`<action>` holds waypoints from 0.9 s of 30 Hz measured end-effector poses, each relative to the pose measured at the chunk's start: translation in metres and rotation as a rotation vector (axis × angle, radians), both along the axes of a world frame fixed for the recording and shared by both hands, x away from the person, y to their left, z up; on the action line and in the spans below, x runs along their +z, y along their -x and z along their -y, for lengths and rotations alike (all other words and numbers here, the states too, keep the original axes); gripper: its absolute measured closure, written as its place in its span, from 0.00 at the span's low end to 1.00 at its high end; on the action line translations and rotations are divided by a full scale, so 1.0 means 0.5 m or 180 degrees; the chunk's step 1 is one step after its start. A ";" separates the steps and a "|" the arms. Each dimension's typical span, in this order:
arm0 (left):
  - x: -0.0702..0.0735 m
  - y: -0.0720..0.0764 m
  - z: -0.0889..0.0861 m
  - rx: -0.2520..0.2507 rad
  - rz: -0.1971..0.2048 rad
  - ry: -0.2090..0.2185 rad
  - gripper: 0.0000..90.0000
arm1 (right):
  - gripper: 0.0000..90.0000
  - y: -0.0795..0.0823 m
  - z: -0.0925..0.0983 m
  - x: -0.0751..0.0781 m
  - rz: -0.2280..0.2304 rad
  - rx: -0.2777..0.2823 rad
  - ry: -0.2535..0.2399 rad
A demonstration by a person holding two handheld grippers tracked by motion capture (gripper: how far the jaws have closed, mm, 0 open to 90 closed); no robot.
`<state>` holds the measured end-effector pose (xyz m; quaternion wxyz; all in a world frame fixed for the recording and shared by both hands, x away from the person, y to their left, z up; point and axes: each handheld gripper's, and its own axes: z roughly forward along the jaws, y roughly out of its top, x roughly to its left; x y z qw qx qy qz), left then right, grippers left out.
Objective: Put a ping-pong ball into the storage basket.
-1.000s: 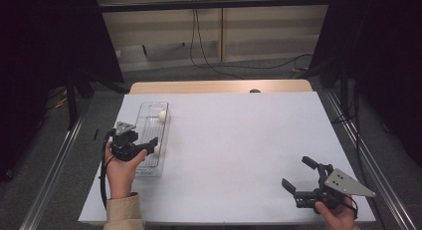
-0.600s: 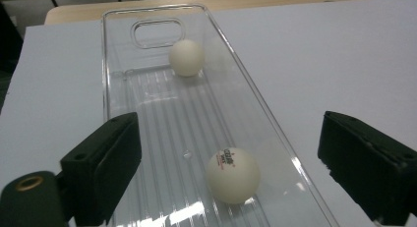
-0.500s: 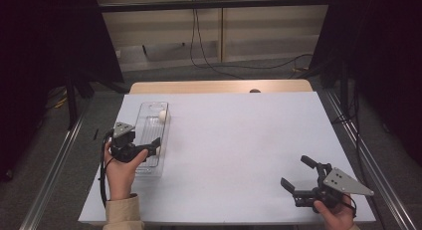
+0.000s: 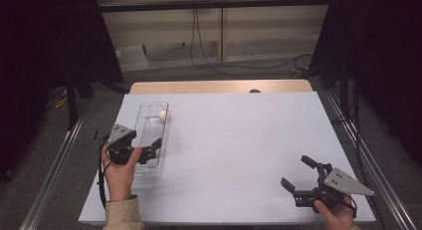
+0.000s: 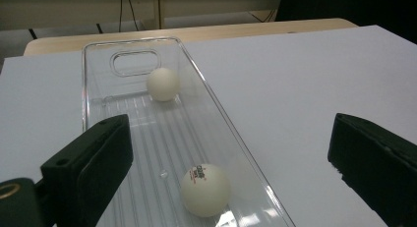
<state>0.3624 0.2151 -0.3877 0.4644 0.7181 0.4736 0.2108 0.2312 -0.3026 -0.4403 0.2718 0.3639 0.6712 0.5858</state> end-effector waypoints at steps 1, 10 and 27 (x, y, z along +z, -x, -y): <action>-0.001 0.002 -0.002 -0.0008 0.0021 0.0019 0.04 | 0.01 0.000 0.000 0.000 -0.0002 -0.0001 0.0000; -0.005 0.016 -0.006 -0.0094 0.0096 0.0084 0.04 | 0.01 0.001 0.000 0.000 0.0001 0.0002 0.0001; -0.011 0.040 -0.014 -0.0116 0.0227 0.0114 0.04 | 0.01 0.001 0.001 0.000 0.0007 -0.0007 -0.0001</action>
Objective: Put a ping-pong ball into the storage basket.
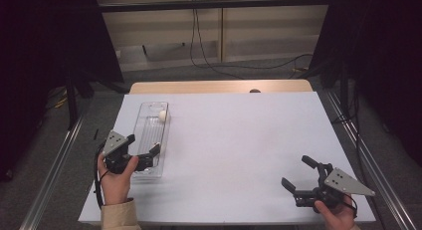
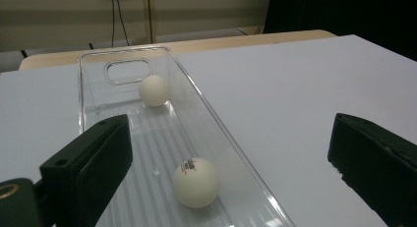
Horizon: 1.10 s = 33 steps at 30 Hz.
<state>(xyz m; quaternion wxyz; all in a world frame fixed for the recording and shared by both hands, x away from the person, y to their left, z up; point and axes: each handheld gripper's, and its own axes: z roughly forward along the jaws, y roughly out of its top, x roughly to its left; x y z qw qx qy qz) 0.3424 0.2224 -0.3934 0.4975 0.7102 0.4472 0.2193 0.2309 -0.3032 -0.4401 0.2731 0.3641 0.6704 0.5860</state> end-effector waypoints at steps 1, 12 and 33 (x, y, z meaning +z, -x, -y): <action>-0.001 0.001 0.000 -0.0004 -0.0003 0.0010 0.03 | 0.01 0.000 0.000 0.000 0.0001 0.0000 0.0001; -0.008 0.014 -0.004 -0.0039 0.0054 -0.0011 0.03 | 0.01 0.001 0.000 0.001 0.0006 0.0006 0.0003; -0.016 0.038 -0.006 -0.0059 0.0165 -0.0020 0.03 | 0.01 0.001 0.001 0.001 0.0007 0.0002 0.0008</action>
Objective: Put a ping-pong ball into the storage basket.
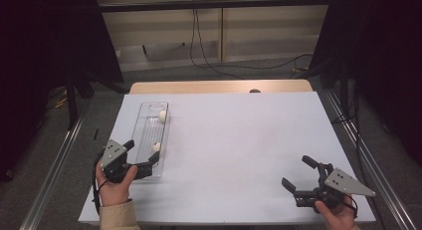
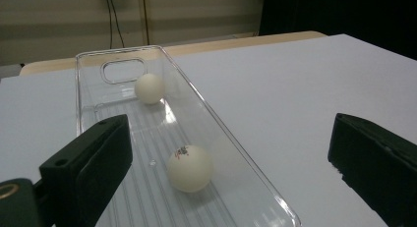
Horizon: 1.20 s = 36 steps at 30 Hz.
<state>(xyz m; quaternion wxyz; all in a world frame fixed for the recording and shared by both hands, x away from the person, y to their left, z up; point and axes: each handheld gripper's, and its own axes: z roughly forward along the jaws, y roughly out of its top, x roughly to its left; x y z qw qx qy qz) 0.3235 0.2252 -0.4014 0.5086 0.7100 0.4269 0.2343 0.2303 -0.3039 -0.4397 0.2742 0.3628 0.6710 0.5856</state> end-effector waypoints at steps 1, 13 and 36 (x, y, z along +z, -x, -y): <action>0.000 0.001 -0.001 -0.0004 0.0002 -0.0019 0.03 | 0.01 0.000 0.000 0.000 0.0002 0.0000 -0.0001; -0.004 0.014 -0.005 0.0012 0.0042 -0.0036 0.03 | 0.01 0.001 0.000 0.000 0.0001 0.0003 -0.0005; -0.014 0.031 -0.012 0.0018 0.0057 -0.0060 0.03 | 0.01 0.001 0.000 0.000 0.0006 0.0003 0.0005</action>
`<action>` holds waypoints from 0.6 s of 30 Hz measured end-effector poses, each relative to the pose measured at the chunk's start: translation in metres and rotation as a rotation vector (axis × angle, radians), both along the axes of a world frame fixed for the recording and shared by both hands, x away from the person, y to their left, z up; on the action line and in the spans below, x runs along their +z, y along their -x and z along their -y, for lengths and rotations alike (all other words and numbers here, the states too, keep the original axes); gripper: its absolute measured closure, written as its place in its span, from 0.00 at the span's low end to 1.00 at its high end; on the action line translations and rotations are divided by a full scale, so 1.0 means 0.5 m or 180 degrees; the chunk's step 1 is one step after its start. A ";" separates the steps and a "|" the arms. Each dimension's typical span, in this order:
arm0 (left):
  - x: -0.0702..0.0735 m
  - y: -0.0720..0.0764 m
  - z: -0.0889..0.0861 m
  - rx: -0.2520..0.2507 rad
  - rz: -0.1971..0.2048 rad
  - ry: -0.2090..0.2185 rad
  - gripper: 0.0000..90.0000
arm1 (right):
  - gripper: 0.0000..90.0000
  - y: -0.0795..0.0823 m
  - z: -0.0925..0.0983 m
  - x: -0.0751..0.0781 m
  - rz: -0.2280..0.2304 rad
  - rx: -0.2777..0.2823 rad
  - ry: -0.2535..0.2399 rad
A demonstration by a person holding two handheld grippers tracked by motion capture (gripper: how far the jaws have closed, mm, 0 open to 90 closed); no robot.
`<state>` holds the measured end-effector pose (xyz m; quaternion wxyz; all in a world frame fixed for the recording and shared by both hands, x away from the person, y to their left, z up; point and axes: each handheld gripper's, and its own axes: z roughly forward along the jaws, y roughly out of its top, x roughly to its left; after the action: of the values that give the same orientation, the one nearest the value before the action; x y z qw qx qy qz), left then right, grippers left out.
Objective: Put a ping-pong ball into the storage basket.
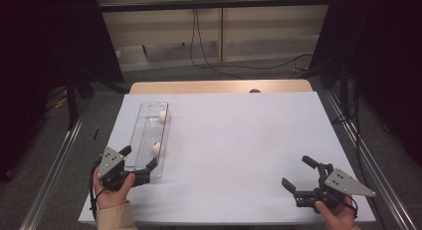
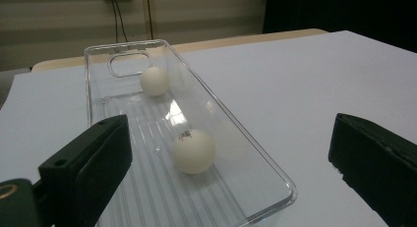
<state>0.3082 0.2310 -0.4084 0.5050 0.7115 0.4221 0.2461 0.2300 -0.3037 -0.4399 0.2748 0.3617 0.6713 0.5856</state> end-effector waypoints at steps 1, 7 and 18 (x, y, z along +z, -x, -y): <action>-0.001 0.000 0.000 0.0001 0.0005 0.0001 0.03 | 0.01 0.000 0.000 0.000 0.0000 0.0000 0.0002; -0.004 0.002 0.002 0.0000 -0.0003 0.0006 0.03 | 0.01 0.000 0.000 0.000 0.0002 0.0001 0.0002; -0.010 0.005 0.002 0.0011 0.0004 0.0012 0.03 | 0.01 0.001 -0.001 0.000 0.0007 0.0007 0.0007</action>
<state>0.3059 0.2301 -0.4134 0.5062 0.7097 0.4235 0.2466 0.2295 -0.3030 -0.4398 0.2753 0.3601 0.6720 0.5856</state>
